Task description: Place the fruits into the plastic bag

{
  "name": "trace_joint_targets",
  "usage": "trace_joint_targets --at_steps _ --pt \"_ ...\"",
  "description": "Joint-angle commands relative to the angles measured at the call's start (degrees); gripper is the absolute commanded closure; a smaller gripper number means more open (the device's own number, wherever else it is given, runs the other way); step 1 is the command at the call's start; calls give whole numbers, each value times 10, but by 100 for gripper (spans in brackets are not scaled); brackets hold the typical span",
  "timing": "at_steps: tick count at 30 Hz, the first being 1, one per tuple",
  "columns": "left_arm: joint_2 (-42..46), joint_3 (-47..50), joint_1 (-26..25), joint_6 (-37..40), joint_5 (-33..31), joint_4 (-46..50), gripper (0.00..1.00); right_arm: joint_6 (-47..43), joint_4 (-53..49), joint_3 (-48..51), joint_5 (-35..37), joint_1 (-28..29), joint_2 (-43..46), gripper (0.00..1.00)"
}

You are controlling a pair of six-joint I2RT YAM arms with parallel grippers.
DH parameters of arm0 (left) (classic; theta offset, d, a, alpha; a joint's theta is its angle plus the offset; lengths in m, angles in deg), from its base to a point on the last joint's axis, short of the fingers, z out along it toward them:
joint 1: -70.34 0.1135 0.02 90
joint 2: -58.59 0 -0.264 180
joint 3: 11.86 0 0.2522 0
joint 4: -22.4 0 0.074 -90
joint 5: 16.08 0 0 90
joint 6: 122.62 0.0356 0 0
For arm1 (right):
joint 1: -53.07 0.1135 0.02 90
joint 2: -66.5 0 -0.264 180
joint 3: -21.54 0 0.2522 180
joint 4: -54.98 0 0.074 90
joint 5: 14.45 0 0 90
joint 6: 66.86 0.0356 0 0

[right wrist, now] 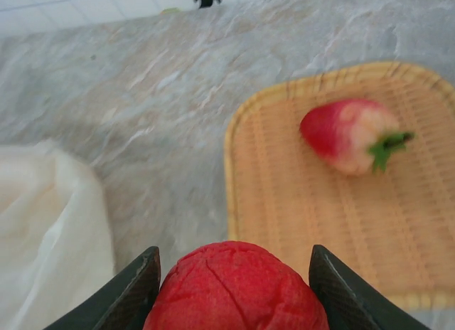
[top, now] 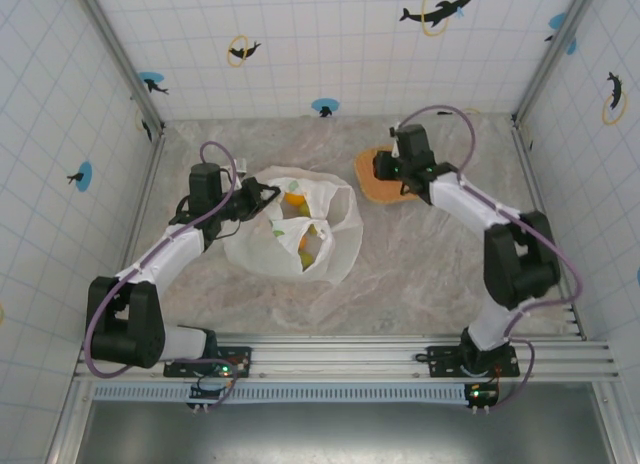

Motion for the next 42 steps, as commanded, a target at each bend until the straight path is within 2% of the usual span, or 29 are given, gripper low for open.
trace_joint_targets --at_steps 1,9,14,19,26,32,42 --pt "-3 1 3 1 10 -1 100 -3 28 79 -39 29 75 47" --pt "-7 2 3 -1 11 -3 100 -27 4 216 -61 111 223 48" --pt "-7 3 3 -6 13 -8 100 -47 87 284 -54 176 240 49" --pt "-7 5 3 -9 19 -13 100 -83 158 266 -36 222 176 49" --pt "-10 6 3 -14 29 -24 100 -110 243 244 -44 227 88 49" --pt "-7 6 3 -16 49 -45 100 -71 372 243 -76 227 22 50" --pt "-7 4 3 -11 79 -63 100 9 526 182 -58 249 -80 52"
